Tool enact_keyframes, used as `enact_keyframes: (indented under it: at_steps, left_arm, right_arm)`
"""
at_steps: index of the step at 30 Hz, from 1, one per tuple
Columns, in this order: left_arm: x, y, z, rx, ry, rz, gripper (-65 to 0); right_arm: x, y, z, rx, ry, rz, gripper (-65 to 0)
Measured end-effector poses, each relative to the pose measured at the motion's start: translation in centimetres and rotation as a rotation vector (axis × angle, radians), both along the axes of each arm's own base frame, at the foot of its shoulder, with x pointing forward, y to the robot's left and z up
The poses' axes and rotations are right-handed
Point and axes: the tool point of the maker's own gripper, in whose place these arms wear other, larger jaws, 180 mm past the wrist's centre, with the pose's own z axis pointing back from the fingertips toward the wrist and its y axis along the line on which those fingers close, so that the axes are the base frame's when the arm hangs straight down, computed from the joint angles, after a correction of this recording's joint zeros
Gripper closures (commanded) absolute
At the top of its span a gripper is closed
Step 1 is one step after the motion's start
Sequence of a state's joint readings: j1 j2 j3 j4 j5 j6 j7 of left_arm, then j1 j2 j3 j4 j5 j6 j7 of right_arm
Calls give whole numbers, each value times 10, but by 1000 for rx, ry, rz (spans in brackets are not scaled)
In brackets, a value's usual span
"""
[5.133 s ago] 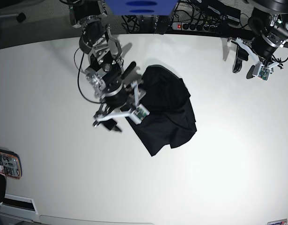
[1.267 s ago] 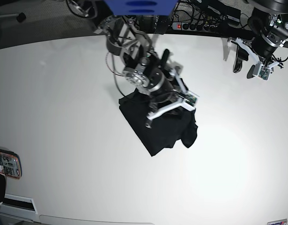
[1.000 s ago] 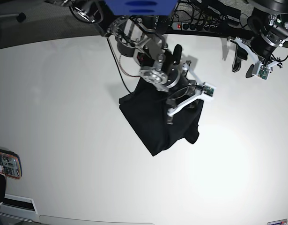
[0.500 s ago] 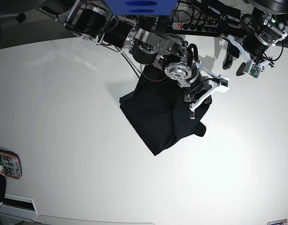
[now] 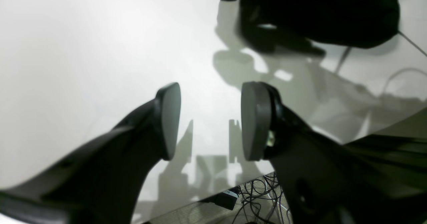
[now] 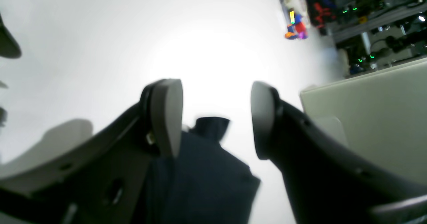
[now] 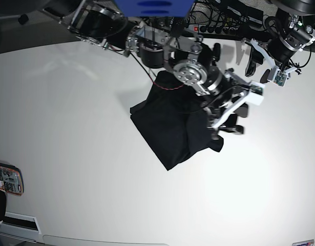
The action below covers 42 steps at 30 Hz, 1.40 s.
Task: Fold the T-shirt properly
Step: 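Grasp the bundle's edge with the right gripper and fold it over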
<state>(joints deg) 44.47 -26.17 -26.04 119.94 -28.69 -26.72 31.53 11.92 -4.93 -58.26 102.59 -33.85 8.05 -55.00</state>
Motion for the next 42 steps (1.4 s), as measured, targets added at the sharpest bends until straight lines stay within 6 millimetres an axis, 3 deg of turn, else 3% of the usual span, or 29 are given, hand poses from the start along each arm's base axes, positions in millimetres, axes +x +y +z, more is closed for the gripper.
enact_keyframes:
  at_steps: [3, 7, 11, 15, 18, 23, 35, 37, 40, 42]
  left_arm:
    - [1, 1, 0, 1, -1, 3, -282]
    - [0, 0, 0, -1, 0, 0, -282]
    - [0, 0, 0, -2, 0, 5, -282]
    - [0, -1, -1, -2, 3, 1, -282]
    - [0, 0, -1, 0, 5, 2, -282]
    - [0, 0, -1, 0, 4, 1, -282]
    - [-1, -1, -1, -1, 5, -1, -282]
    - [-1, 0, -1, 0, 5, 0, -282]
    - [-1, -1, -1, -1, 5, -1, -282]
    - [0, 0, -1, 1, 4, 2, -282]
  right_arm:
    - [6, -35, -28, -123, 29, -71, -312]
    - [16, -45, -31, -95, 39, -84, -312]
    - [37, -94, -53, -165, 71, -218, -311]
    - [48, -104, -50, -120, 55, -232, -311]
    - [42, -115, -62, -140, 88, -255, -311]
    - [40, -112, -74, -156, 110, -249, -311]
    - [5, -113, -140, -221, 245, -200, -311]
    - [8, -103, -133, -203, 243, -211, -311]
    - [12, -70, -110, -111, 227, -185, -311]
    - [11, -63, -105, -91, 225, -171, -311]
